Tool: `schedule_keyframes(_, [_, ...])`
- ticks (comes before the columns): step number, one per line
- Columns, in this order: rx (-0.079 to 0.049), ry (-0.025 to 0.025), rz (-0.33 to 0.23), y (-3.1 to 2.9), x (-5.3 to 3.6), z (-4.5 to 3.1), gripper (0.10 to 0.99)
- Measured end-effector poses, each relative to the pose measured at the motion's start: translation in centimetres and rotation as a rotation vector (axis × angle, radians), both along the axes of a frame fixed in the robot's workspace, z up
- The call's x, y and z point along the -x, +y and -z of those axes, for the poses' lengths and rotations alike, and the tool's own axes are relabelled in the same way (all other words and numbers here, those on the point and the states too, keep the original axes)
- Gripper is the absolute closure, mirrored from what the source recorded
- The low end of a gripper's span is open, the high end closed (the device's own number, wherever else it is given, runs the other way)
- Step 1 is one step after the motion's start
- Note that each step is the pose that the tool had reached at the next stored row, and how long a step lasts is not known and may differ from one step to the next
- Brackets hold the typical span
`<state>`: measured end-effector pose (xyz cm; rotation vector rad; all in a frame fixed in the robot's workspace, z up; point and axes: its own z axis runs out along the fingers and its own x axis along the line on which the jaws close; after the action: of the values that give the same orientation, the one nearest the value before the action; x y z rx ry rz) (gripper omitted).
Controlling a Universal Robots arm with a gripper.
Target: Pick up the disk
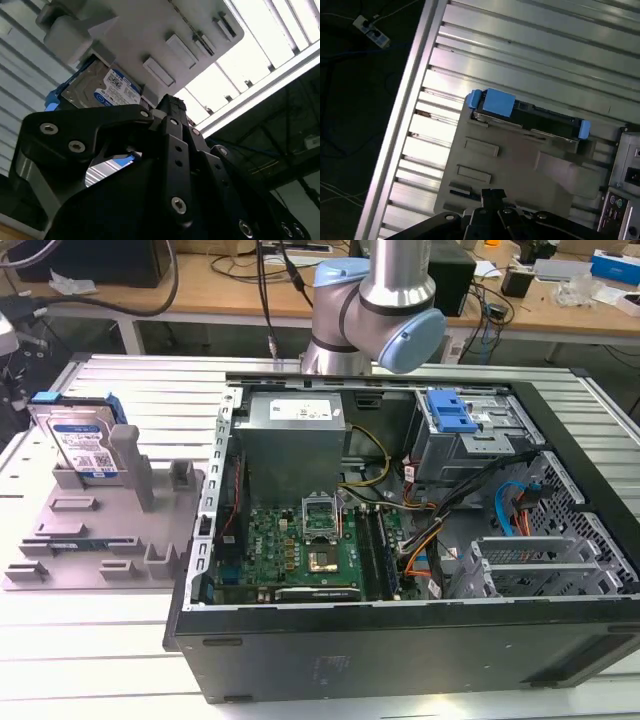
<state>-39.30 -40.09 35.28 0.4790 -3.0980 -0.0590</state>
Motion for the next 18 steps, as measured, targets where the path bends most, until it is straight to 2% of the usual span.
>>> schedule_keyframes(1, [0.000,0.0001,-0.059,0.00,0.00,0.00,0.980])
schedule_keyframes(3, [0.000,0.0000,-0.095,0.00,0.00,0.00,0.973])
schedule_keyframes(4, [0.000,0.0001,-0.121,0.00,0.00,0.00,0.918])
schedule_keyframes(5, [0.000,0.0001,-0.141,0.00,0.00,0.00,0.918])
schedule_keyframes(6, [0.000,0.0001,-0.164,0.00,0.00,0.00,0.788])
schedule_keyframes(7, [0.000,0.0000,-0.190,0.00,0.00,0.00,0.788])
schedule_keyframes(8, [0.000,0.0001,-0.206,0.00,0.00,0.00,0.671])
schedule_keyframes(9, [0.000,0.0001,-0.230,0.00,0.00,0.00,0.671])
schedule_keyframes(10, [0.000,0.0001,-0.278,0.00,0.00,0.00,0.549])
schedule_keyframes(11, [0.000,0.0001,-0.302,0.00,0.00,0.00,0.549])
schedule_keyframes(12, [0.001,0.0003,-0.318,-0.01,-0.01,0.00,0.482])
schedule_keyframes(15, [0.006,0.0009,-0.340,0.00,0.00,0.00,0.482])
schedule_keyframes(18, [0.012,0.0017,-0.389,0.00,0.00,0.01,0.482])
